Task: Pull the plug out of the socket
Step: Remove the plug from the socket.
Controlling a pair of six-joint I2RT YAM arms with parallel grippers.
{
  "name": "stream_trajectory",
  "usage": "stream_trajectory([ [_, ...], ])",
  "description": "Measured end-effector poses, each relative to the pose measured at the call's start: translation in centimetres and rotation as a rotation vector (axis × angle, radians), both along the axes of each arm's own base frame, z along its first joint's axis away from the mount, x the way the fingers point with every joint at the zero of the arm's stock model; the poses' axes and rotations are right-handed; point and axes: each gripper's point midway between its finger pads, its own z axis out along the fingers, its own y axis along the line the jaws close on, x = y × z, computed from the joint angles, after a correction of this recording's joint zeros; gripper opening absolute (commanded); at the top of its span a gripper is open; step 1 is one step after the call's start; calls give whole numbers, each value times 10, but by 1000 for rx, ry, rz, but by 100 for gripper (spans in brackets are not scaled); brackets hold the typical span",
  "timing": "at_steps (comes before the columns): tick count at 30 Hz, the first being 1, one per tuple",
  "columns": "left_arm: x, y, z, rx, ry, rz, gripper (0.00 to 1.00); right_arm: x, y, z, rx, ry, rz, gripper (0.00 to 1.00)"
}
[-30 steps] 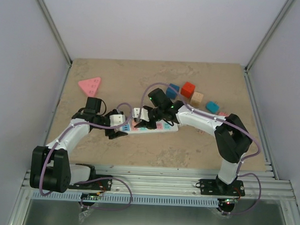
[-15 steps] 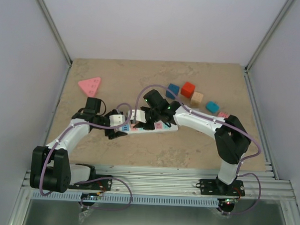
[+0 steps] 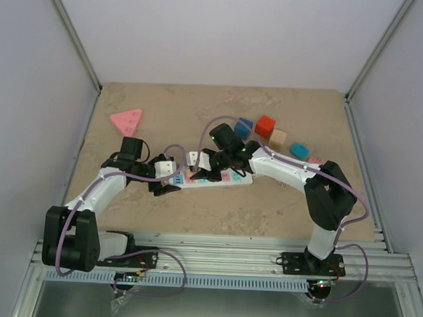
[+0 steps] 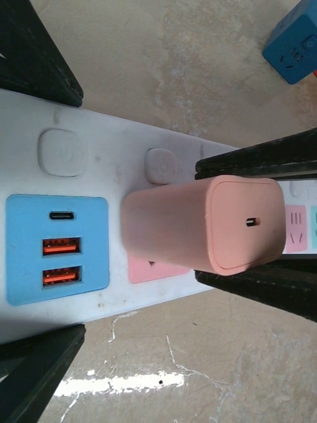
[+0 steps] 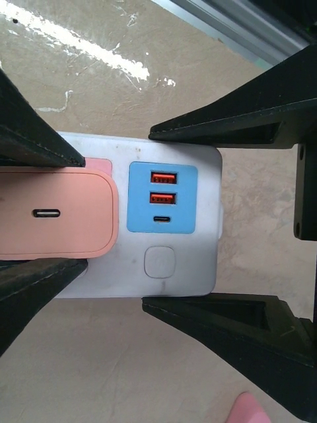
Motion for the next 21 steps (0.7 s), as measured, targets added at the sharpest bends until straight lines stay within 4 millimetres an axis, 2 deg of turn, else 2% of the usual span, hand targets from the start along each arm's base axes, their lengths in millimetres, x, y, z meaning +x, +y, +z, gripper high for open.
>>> stream_trajectory([
  [12,1,-2,4,-21,-9,-5,0,3,-4,3,27,18,15,6],
  [21,2,-1,3,-18,-8,1,0,-1,3,4,-27,-25,-3,6],
])
